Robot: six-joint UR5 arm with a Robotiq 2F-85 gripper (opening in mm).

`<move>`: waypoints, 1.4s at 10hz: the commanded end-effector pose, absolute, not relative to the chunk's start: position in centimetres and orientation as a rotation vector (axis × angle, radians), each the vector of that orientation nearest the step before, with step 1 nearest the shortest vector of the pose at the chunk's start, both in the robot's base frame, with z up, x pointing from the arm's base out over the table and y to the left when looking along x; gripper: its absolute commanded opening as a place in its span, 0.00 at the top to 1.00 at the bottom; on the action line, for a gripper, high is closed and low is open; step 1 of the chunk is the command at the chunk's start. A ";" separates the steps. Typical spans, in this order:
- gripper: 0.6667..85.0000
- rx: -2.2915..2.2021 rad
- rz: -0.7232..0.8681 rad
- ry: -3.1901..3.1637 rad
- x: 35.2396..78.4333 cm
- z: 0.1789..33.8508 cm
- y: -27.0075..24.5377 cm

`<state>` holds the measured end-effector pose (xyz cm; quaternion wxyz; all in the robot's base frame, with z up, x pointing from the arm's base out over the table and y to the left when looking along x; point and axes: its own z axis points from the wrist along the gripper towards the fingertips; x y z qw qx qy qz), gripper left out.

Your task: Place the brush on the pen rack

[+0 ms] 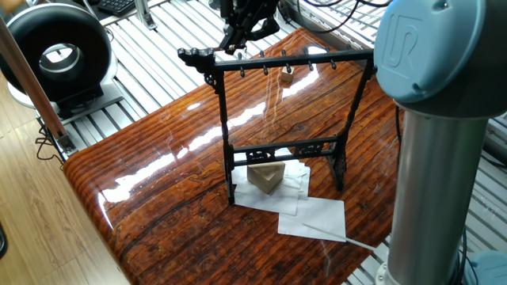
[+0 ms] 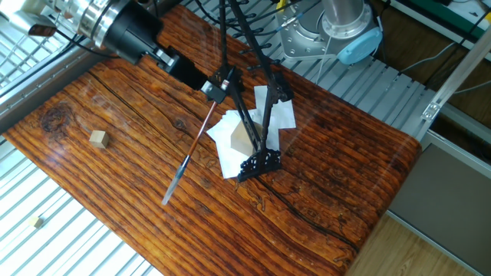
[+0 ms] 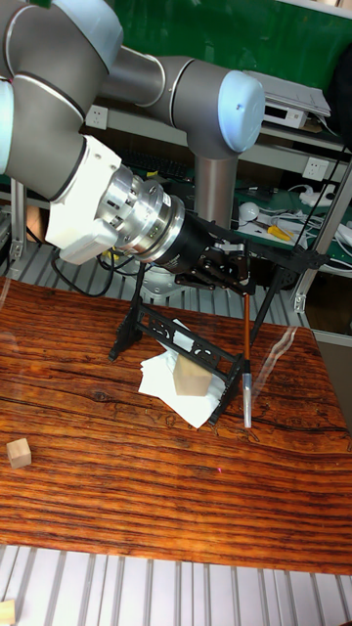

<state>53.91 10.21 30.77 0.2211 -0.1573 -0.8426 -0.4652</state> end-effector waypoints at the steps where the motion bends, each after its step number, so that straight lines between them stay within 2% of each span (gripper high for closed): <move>1: 1.00 -0.423 -1.291 -2.322 53.7 31.1 10.2; 14: 1.00 -0.458 -1.303 -2.286 53.6 31.8 10.8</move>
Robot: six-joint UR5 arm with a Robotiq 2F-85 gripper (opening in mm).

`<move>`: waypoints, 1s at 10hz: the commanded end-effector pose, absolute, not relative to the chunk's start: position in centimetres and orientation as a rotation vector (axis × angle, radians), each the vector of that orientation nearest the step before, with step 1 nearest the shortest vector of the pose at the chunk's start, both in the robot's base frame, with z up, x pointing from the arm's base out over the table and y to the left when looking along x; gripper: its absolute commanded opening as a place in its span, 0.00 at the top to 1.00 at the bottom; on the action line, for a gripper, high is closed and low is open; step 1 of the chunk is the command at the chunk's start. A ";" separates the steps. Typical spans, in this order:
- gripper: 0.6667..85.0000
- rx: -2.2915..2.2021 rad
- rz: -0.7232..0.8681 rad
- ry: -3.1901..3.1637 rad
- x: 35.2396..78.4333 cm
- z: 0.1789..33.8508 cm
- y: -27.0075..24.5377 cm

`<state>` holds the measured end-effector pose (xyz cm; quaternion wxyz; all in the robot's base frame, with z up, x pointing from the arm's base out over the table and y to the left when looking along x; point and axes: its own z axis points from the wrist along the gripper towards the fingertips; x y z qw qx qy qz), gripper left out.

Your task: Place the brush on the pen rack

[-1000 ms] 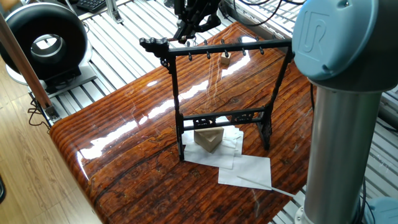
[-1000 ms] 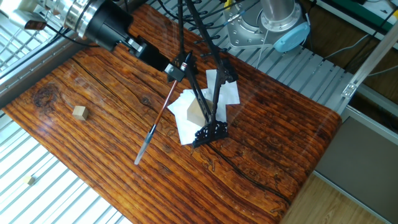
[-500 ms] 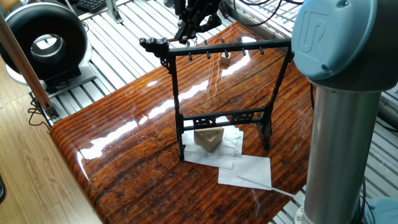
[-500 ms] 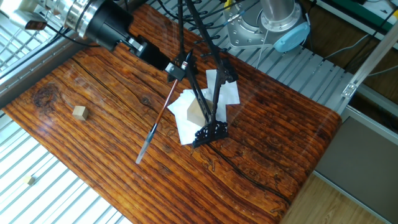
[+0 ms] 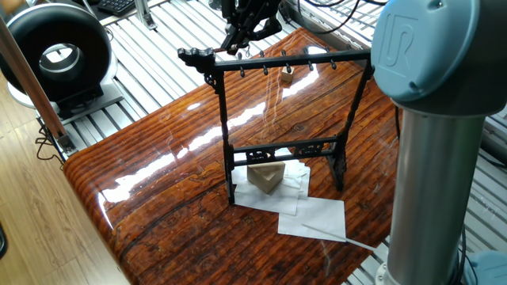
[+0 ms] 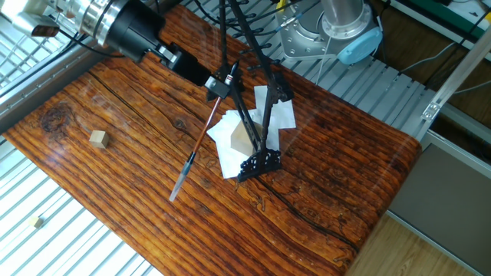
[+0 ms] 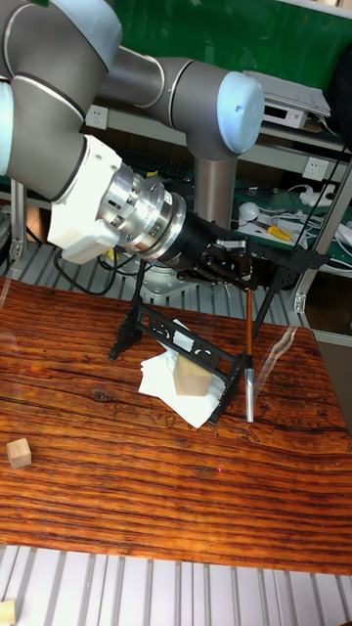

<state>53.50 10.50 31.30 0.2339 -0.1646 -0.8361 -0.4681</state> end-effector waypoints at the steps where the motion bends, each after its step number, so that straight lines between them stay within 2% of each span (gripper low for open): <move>1: 1.00 -0.466 -1.305 -2.285 53.7 31.8 10.9; 10: 1.00 -0.463 -1.319 -2.307 54.3 30.8 11.3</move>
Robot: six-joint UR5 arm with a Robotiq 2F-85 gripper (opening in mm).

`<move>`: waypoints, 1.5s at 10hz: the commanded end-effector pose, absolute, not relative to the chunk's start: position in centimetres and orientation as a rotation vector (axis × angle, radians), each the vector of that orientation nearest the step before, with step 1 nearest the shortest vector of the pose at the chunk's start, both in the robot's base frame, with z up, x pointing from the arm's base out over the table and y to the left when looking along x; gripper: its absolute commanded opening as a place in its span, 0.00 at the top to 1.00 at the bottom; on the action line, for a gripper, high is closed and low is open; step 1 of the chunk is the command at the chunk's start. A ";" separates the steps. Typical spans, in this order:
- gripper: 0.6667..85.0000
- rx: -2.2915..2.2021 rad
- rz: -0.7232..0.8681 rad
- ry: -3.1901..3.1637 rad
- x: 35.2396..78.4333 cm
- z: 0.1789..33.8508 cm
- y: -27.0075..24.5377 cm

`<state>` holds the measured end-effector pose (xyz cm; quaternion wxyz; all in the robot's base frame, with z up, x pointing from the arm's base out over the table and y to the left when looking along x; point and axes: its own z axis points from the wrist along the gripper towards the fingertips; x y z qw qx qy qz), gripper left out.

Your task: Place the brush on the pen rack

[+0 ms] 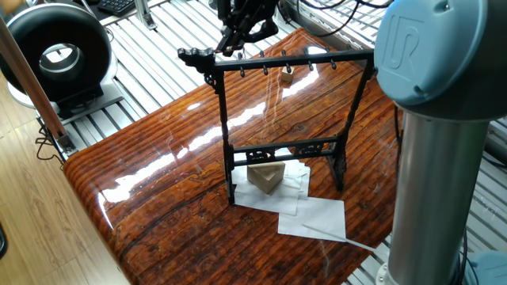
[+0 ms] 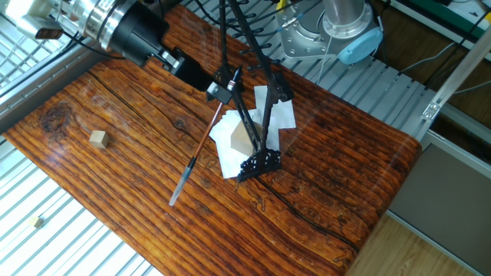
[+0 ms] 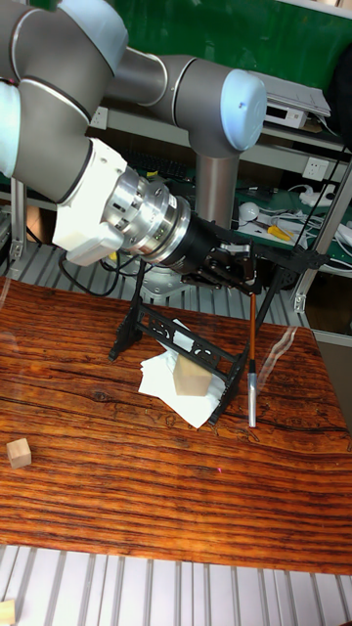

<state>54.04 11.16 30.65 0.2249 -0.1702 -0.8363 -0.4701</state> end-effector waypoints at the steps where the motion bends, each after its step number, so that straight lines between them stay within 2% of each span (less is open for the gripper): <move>1: 1.00 -0.466 -1.320 -2.307 54.3 30.8 11.4; 7: 1.00 -0.482 -1.308 -2.290 54.1 32.1 11.2; 15: 1.00 -0.470 -1.309 -2.310 55.4 30.8 11.3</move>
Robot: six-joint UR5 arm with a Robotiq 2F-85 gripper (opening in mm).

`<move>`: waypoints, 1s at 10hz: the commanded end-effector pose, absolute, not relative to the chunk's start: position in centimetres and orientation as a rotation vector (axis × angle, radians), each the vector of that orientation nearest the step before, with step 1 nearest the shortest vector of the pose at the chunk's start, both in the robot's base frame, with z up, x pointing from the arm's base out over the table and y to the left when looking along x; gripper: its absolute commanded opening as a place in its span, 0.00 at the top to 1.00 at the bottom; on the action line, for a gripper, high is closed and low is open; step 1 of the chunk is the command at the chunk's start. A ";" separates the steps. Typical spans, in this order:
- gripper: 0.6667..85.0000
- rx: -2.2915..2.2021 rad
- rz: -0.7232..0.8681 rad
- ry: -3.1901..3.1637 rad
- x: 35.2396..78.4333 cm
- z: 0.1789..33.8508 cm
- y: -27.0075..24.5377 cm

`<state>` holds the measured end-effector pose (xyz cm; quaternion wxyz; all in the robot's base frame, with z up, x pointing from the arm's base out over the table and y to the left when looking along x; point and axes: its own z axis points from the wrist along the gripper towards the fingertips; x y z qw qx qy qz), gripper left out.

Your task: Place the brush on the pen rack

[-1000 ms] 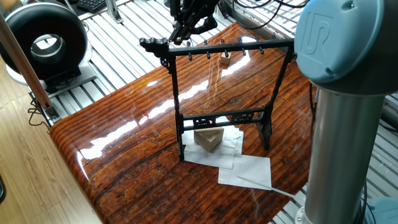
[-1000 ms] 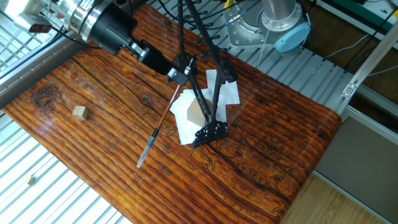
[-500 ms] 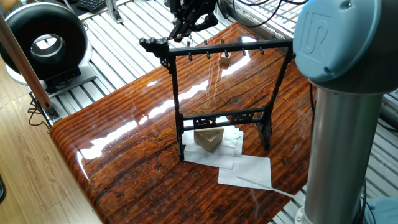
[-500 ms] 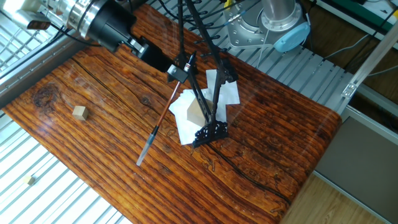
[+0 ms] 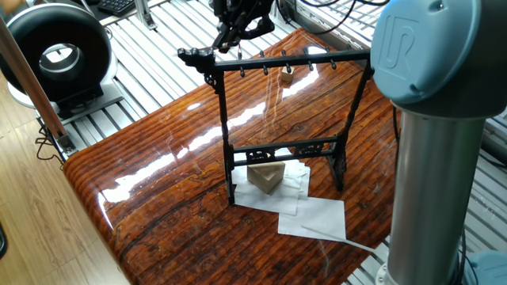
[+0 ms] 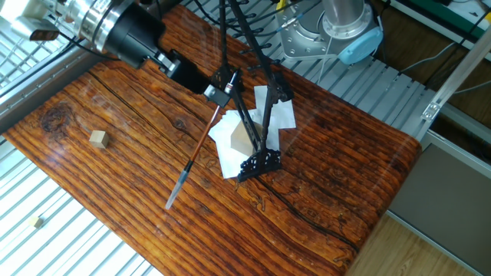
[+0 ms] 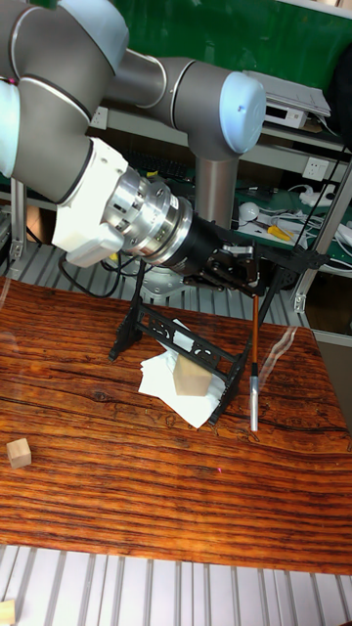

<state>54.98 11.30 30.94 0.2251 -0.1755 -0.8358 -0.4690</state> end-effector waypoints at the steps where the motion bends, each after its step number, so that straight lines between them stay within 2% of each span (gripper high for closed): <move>1: 1.00 -0.460 -1.309 -2.319 55.3 30.6 11.2; 5: 1.00 -0.440 -1.317 -2.347 55.2 29.8 10.9; 10: 1.00 -0.460 -1.321 -2.329 54.9 30.5 11.1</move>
